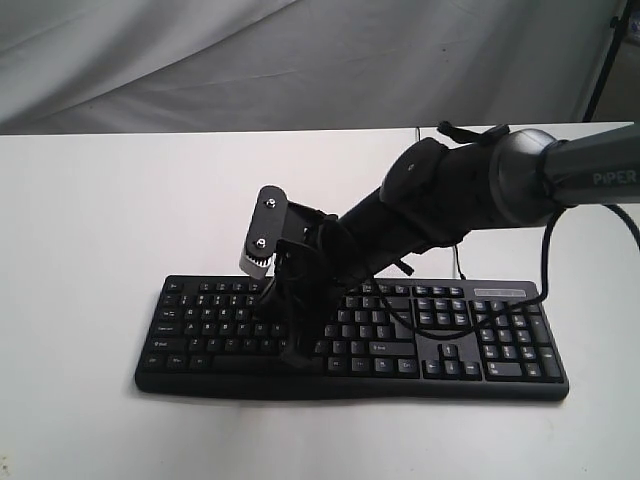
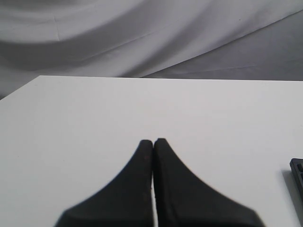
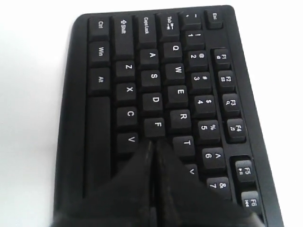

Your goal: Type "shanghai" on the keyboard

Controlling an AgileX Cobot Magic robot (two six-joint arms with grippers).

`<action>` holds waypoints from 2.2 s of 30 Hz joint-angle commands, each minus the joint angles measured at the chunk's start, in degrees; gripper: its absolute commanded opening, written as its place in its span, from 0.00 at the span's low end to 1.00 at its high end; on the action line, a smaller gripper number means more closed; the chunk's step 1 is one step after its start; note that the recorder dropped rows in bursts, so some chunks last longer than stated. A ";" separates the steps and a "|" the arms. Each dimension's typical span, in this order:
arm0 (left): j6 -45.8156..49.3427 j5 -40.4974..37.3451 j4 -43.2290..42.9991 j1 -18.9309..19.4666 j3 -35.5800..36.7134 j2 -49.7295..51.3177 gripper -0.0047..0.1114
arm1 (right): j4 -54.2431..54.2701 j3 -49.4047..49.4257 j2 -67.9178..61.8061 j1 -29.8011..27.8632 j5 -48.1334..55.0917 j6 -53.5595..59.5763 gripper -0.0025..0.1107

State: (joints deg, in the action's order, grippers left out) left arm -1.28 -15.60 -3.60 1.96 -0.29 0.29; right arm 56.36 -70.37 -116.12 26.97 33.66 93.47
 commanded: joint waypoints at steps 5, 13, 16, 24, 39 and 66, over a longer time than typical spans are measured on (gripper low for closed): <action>-0.11 0.36 0.04 -0.21 0.29 -0.29 0.05 | 0.54 -0.39 0.54 0.47 -0.56 -0.33 0.02; -0.11 0.36 0.04 -0.21 0.29 -0.29 0.05 | 0.14 -6.13 -2.41 1.13 1.52 -1.63 0.02; -0.11 0.36 0.04 -0.21 0.29 -0.29 0.05 | -0.56 -8.91 -4.42 1.13 3.56 -3.15 0.02; -0.11 0.36 0.04 -0.21 0.29 -0.29 0.05 | -8.26 -9.77 -5.59 1.00 4.08 -8.38 0.02; -0.11 0.36 0.04 -0.21 0.29 -0.29 0.05 | -8.40 -9.77 -5.71 1.00 4.49 -8.38 0.02; -0.11 0.36 0.04 -0.21 0.29 -0.29 0.05 | -8.89 -9.77 -7.64 1.00 4.98 -7.43 0.02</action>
State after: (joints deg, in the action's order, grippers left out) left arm -1.28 -15.60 -3.60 1.96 -0.29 0.29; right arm 47.56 -79.83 -123.86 28.02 38.20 85.46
